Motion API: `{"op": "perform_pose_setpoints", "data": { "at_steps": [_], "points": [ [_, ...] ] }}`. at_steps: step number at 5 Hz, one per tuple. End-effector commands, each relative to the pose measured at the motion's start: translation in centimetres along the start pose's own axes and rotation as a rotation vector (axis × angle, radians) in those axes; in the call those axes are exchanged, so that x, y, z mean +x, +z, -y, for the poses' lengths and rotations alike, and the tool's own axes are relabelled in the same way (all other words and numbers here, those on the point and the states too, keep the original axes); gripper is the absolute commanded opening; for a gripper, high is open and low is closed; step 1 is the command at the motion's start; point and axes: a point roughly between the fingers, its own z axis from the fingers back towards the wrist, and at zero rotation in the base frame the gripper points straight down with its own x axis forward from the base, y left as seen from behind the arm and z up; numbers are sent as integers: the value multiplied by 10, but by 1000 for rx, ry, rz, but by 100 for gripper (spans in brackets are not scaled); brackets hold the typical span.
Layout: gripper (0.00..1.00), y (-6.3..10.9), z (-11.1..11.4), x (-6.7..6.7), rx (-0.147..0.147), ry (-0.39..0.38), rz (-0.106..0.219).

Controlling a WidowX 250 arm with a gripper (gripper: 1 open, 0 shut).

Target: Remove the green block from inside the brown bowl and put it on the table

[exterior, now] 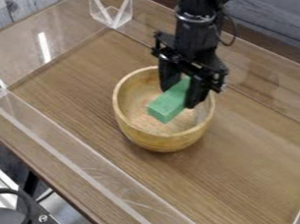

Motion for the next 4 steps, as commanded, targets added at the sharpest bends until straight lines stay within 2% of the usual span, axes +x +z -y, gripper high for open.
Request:
{"op": "perform_pose_setpoints", "data": {
  "at_steps": [1,2,4],
  "points": [
    [0,18,12,20,2,-15,81],
    [0,16,27,29,-7,-35,85],
    [0,-4,54,50,-16,-68,72]
  ]
}}
